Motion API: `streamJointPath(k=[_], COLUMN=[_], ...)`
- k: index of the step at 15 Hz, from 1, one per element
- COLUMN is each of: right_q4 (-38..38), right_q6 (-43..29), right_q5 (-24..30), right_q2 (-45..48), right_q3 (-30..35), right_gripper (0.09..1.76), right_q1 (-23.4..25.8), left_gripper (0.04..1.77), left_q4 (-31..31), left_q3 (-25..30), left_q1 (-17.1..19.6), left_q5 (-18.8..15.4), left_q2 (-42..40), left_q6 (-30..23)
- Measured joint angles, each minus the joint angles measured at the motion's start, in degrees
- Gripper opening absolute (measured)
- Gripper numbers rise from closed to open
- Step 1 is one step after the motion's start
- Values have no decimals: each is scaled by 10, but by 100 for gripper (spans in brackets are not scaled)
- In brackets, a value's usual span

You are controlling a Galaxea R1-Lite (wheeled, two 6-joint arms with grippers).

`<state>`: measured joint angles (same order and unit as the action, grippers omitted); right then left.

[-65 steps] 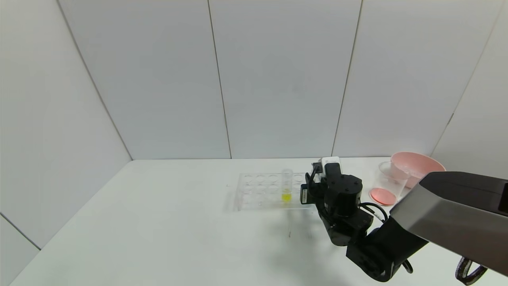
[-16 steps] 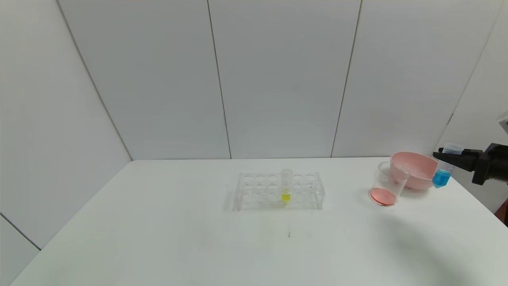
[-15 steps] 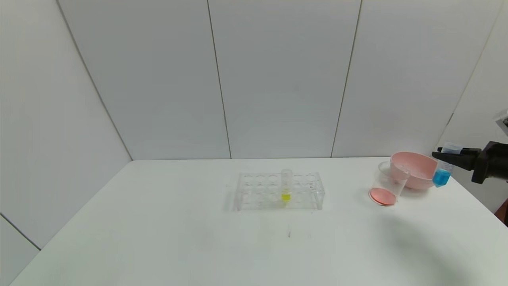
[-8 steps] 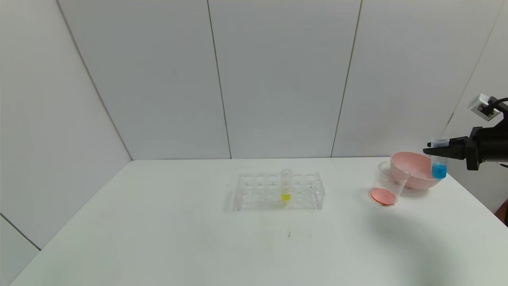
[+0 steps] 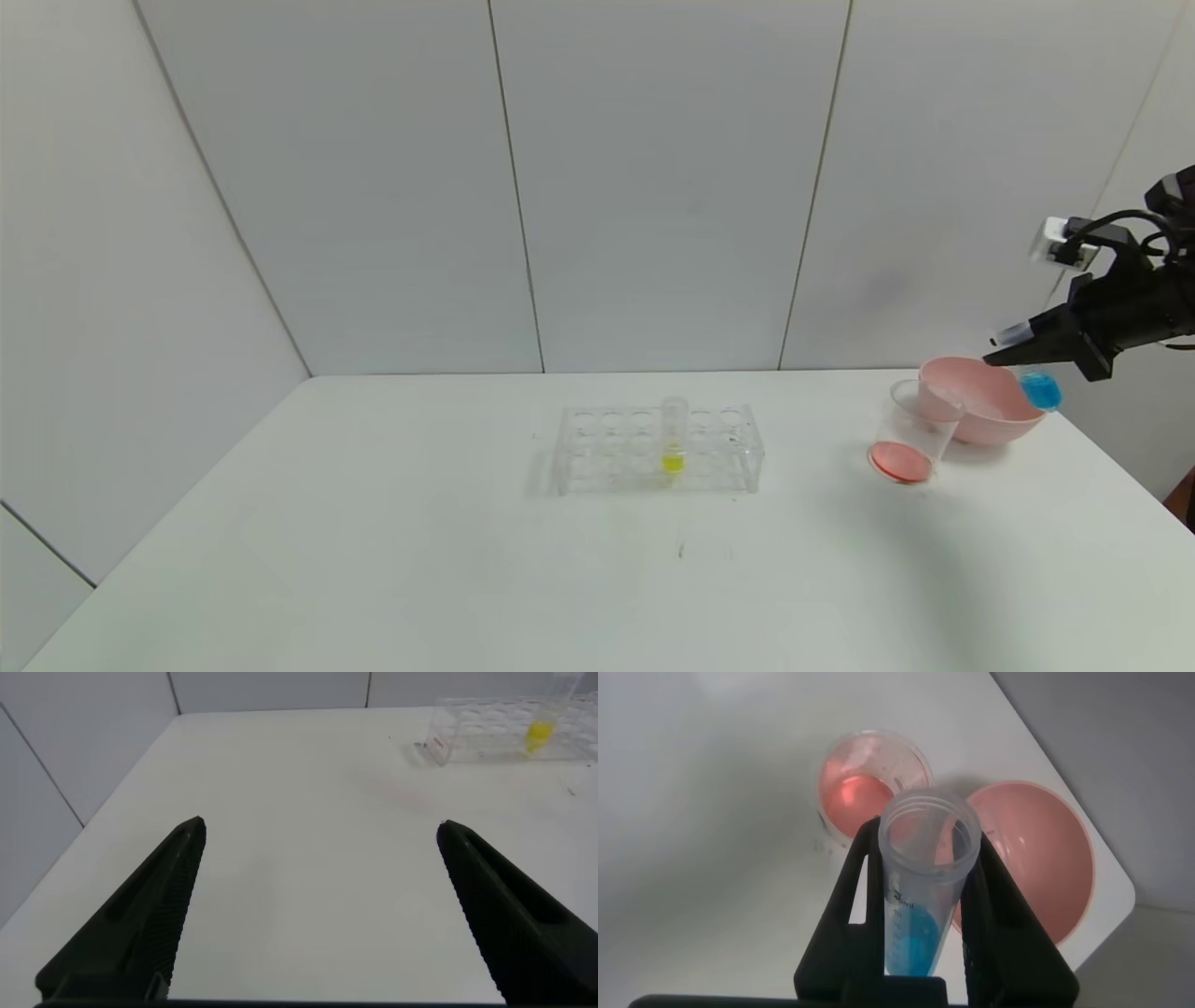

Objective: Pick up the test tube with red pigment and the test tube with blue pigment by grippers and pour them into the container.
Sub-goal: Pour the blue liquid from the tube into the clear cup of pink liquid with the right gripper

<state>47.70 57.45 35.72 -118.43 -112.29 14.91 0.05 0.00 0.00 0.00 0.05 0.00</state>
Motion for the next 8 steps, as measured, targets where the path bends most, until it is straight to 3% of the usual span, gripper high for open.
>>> streamJointPath(k=[8], right_q4=[7], right_q6=[59], right_q5=[-121], right_q2=[-37], right_q3=[-23], right_gripper=[52], right_q1=[-39], left_gripper=[176], left_q4=[0], left_q3=[0], left_q1=[0], left_q5=[0], left_q2=[0], left_q6=[0])
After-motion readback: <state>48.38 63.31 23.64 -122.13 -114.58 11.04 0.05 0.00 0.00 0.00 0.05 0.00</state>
